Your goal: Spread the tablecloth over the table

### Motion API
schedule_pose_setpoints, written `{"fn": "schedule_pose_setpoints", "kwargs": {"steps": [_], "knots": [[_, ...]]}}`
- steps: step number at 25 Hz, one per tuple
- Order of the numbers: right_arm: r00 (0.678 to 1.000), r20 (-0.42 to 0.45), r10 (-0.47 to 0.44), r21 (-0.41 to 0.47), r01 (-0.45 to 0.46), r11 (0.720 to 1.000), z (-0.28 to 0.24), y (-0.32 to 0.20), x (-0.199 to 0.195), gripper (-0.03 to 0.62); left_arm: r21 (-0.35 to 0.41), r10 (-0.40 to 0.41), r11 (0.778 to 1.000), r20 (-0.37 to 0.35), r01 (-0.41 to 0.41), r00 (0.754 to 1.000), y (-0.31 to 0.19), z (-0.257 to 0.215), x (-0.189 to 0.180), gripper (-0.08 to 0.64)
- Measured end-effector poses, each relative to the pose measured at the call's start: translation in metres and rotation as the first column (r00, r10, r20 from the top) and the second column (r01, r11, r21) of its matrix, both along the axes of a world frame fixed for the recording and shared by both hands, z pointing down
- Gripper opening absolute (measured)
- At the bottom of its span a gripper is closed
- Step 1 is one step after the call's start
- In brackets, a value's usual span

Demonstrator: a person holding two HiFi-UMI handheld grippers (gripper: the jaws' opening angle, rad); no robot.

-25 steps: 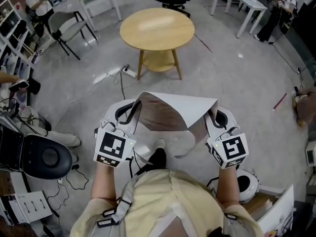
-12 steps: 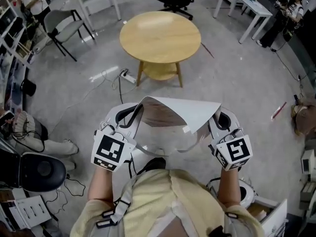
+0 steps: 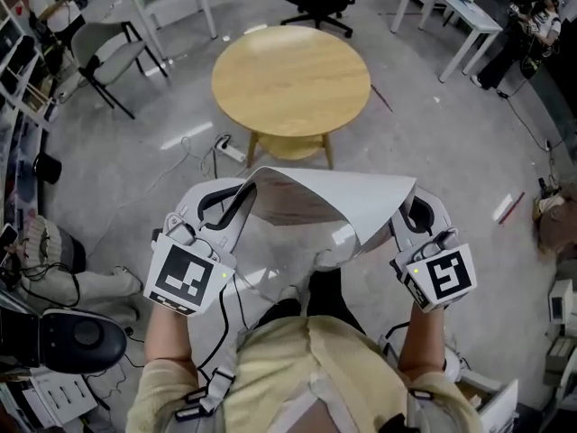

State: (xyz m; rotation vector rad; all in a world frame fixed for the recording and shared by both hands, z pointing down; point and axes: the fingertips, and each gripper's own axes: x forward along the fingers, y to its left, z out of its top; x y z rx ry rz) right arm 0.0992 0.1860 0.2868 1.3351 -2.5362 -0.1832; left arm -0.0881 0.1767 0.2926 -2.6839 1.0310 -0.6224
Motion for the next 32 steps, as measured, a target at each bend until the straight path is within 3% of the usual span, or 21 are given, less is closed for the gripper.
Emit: {"fn": "schedule_pose_setpoints", "kwargs": {"steps": [4,12,17,23,32], "knots": [[1.0,0.017,-0.024,0.031,0.024,0.999,-0.009,-0.044,0.012,0.009,0.033,-0.024,0.999,0.025,0.023,0.999,-0.042,-0.012,0.011,0.008],[0.989,0.013,-0.148,0.072,0.147,0.987,-0.022,-0.123,0.032,0.009,0.052,-0.154,0.987,0.046,0.151,0.987,-0.129,-0.022,0.031,0.009],[0.974,0.072,-0.217,0.074,0.212,0.975,-0.036,-0.17,0.043,0.009,0.073,-0.205,0.977,0.058,0.2,0.977,-0.166,-0.037,0.04,0.009],[0.957,0.018,-0.289,0.146,0.284,0.948,-0.052,-0.213,0.051,0.009,0.143,-0.266,0.957,0.095,0.252,0.959,-0.21,-0.055,0.049,0.009],[0.955,-0.047,-0.292,0.216,0.295,0.931,-0.081,-0.285,0.045,0.014,0.213,-0.325,0.932,0.127,0.295,0.937,-0.278,-0.084,0.043,0.011]]}}
